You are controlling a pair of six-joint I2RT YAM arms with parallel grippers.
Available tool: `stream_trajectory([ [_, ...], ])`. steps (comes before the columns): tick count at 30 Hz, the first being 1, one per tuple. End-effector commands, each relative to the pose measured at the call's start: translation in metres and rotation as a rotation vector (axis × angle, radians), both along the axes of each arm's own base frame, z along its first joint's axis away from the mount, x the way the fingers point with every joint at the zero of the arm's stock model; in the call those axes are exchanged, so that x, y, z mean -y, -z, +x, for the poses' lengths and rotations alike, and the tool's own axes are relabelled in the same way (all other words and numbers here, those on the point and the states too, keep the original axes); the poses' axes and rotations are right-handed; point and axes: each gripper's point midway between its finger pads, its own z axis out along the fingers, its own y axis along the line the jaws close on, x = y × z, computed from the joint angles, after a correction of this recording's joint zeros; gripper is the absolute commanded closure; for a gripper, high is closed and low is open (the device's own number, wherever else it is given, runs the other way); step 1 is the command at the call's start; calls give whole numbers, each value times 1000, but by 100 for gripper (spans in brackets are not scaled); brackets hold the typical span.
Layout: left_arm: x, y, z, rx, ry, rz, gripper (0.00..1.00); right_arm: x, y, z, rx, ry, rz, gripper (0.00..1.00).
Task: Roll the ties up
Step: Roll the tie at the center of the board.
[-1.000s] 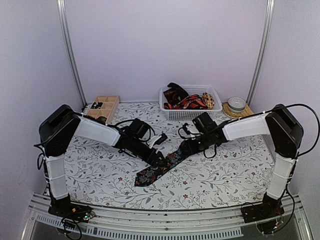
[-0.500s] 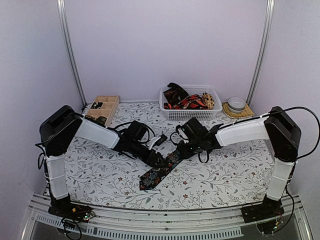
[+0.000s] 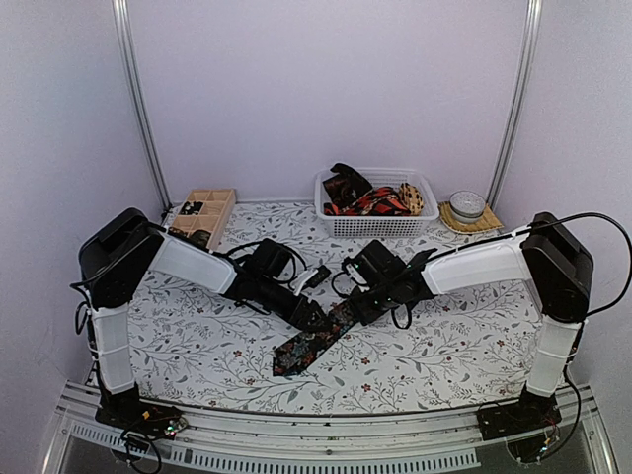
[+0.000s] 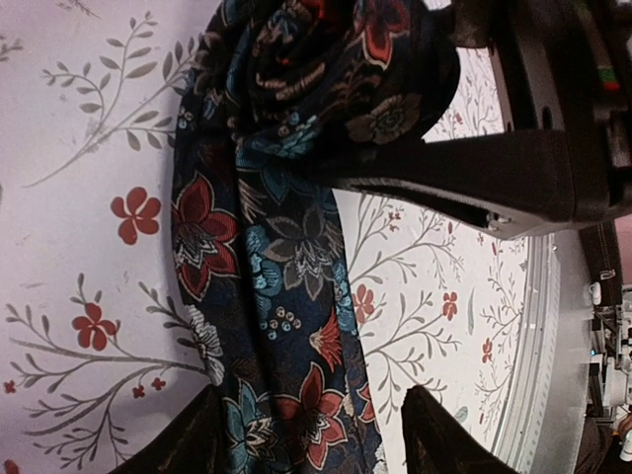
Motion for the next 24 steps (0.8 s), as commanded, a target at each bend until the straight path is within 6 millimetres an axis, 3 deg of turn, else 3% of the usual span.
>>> stream_trajectory([
  [1,-41,73,-40,-188,-28,249,39,-19,-72,-4,53,-37,163,35],
  [11,-40,76,-41,-193,-28,249,39,-29,-94,-8,21,-51,218,29],
  [24,-40,74,-40,-180,-35,254,40,-43,-88,-29,-91,-117,290,29],
])
